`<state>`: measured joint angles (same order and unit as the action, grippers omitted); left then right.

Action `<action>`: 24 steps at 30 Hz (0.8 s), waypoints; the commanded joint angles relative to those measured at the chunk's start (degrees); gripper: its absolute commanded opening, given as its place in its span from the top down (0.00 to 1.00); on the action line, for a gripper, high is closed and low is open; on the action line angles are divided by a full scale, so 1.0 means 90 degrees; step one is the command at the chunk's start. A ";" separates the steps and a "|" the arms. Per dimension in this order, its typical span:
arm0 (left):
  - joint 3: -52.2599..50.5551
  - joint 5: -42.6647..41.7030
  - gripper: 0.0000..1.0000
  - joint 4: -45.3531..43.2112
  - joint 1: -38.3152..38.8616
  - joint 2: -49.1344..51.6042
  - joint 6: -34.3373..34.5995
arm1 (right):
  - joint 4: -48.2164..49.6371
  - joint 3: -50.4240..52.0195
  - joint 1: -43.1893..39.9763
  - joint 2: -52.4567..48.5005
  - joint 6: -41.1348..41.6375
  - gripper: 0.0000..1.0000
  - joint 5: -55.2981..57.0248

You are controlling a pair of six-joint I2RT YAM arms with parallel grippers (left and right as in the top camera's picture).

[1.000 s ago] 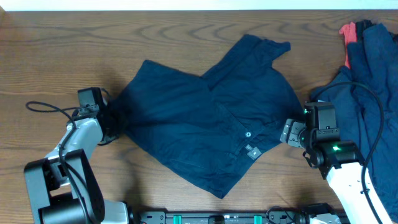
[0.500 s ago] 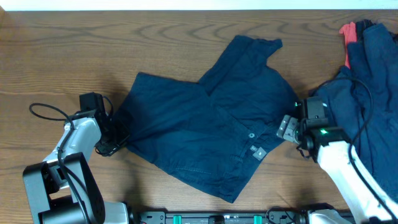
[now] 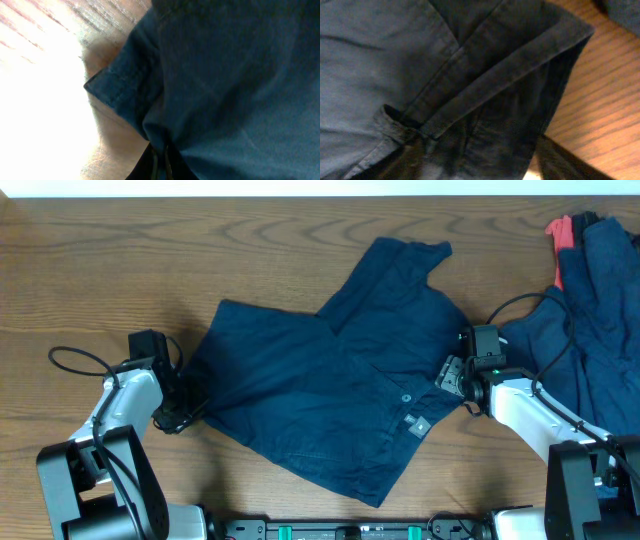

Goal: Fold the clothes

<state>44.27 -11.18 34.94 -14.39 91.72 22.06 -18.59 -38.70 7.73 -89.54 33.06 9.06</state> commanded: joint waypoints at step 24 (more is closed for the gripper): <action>0.0146 -0.3832 0.15 -0.3305 0.0078 -0.0005 0.0743 | -0.1161 -0.0005 0.0947 0.0588 -0.0447 0.28 -0.2999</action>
<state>44.97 -38.59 0.38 -13.85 93.08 29.89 -28.62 -40.01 16.95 -87.20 29.32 -16.64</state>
